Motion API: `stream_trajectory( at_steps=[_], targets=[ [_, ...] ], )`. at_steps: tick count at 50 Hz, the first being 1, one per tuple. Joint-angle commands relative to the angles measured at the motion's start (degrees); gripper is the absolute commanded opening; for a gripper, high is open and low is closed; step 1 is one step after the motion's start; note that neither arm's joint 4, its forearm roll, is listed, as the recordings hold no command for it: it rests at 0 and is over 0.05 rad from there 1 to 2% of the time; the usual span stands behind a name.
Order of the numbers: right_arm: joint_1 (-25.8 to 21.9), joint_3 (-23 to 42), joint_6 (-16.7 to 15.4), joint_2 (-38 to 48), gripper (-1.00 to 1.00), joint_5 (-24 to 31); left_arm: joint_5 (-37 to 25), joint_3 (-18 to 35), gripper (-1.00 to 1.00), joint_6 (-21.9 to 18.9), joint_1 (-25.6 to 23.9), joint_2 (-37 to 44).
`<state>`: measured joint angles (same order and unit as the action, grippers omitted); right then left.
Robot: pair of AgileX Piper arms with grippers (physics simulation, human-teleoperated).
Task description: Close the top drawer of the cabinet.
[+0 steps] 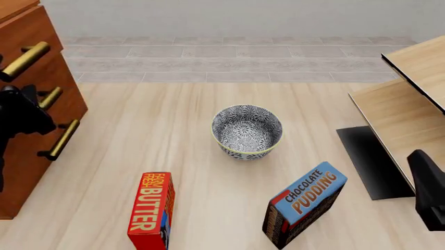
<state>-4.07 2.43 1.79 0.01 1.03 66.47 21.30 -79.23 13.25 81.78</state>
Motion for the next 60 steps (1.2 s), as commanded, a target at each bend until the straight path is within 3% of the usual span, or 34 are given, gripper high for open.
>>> stream_trajectory(
  at_steps=[1,60],
  targets=[
    [0.02,-0.03,-0.06,0.00,1.00,-0.09,0.10,0.42,1.00,0.32,2.05,-0.70],
    [-0.11,0.55,0.01,0.00,1.00,0.30,-1.71,1.13,1.00,-0.21,4.77,-2.05]
  ],
)
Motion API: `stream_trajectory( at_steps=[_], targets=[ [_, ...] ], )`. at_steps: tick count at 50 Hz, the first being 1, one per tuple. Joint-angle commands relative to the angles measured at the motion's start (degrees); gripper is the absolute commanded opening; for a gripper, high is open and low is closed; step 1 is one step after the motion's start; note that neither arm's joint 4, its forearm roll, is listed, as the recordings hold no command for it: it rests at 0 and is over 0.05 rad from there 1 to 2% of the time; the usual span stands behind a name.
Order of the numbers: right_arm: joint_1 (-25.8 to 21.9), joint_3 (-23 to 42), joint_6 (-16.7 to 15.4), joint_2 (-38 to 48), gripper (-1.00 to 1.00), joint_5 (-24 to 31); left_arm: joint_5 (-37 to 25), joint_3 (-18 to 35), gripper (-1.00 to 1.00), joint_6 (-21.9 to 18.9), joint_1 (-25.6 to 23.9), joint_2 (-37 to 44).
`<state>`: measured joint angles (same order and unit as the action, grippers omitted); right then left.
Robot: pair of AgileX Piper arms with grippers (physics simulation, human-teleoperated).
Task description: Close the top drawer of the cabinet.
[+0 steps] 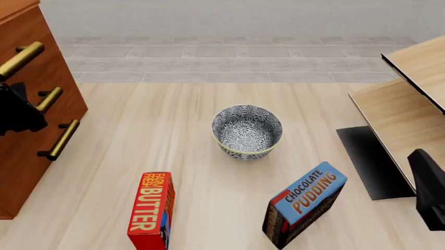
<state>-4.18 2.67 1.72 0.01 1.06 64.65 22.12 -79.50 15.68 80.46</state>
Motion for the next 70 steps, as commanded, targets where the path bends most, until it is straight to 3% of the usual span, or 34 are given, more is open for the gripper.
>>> stream_trajectory(
  at_steps=[1,70],
  targets=[
    [0.00,0.38,0.06,0.00,1.00,0.31,-0.06,0.36,1.00,0.03,2.37,-0.90],
    [-0.83,0.04,-0.15,0.00,1.00,0.08,-0.53,-1.01,1.00,0.43,6.65,-2.34]
  ],
)
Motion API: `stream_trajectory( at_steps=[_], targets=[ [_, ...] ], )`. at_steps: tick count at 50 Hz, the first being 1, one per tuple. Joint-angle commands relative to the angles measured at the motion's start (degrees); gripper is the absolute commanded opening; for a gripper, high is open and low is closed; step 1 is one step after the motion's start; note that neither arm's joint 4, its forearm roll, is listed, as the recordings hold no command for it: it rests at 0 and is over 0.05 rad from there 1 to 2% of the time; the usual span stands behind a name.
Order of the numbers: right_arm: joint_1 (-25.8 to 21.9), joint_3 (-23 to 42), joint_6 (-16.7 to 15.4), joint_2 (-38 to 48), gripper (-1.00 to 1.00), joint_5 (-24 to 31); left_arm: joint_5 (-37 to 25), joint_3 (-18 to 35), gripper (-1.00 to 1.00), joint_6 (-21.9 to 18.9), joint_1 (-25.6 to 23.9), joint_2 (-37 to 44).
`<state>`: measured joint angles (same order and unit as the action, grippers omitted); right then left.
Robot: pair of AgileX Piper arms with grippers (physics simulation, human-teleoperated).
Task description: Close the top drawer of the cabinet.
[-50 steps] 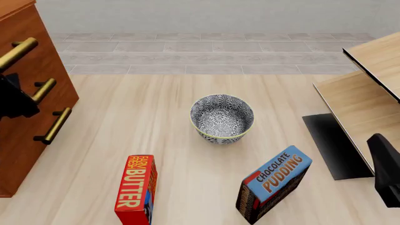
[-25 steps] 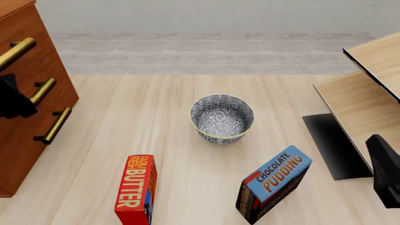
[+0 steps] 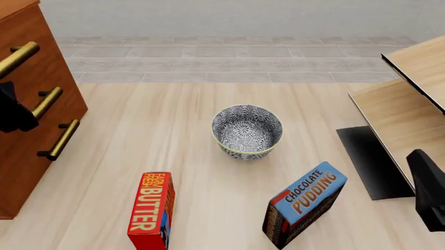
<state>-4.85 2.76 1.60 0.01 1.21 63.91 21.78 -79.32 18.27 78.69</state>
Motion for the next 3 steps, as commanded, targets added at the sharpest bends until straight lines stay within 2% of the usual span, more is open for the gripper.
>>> stream_trajectory(
  at_steps=[1,3],
  targets=[
    [-0.12,-0.11,-0.04,0.00,1.00,-0.11,0.25,-0.67,1.00,0.33,4.19,-0.58],
    [-0.07,-0.08,-0.03,0.00,1.00,-0.04,0.14,-0.67,1.00,0.38,4.26,-0.68]
  ],
)
